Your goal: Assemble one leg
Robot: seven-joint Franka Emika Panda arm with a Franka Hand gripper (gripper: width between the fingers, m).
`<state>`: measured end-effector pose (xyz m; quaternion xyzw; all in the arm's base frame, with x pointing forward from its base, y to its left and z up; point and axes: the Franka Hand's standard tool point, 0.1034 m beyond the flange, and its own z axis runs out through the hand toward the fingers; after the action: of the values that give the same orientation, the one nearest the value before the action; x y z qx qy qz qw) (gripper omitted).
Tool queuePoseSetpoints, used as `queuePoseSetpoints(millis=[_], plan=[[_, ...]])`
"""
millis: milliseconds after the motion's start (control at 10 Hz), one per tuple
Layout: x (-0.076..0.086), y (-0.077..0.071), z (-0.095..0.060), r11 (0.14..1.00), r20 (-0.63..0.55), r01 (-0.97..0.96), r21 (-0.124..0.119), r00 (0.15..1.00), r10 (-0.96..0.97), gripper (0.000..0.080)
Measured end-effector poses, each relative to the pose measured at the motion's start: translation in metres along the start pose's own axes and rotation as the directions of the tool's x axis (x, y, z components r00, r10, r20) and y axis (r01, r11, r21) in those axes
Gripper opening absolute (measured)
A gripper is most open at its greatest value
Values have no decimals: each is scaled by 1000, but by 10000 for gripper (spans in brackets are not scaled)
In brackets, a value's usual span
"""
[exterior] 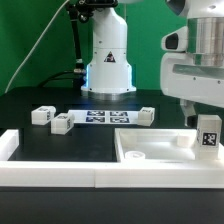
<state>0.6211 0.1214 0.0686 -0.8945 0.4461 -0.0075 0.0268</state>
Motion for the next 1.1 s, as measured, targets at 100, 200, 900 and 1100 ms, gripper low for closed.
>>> queuePoseSetpoints(millis=[100, 200, 900, 1100], plan=[[1, 1, 1, 995, 2, 99, -3, 995, -99, 649], [3, 2, 1, 979, 4, 203, -4, 979, -203, 649], [2, -1, -2, 820, -4, 573, -9, 820, -573, 621], [2, -1, -2, 820, -4, 572, -9, 820, -572, 442]])
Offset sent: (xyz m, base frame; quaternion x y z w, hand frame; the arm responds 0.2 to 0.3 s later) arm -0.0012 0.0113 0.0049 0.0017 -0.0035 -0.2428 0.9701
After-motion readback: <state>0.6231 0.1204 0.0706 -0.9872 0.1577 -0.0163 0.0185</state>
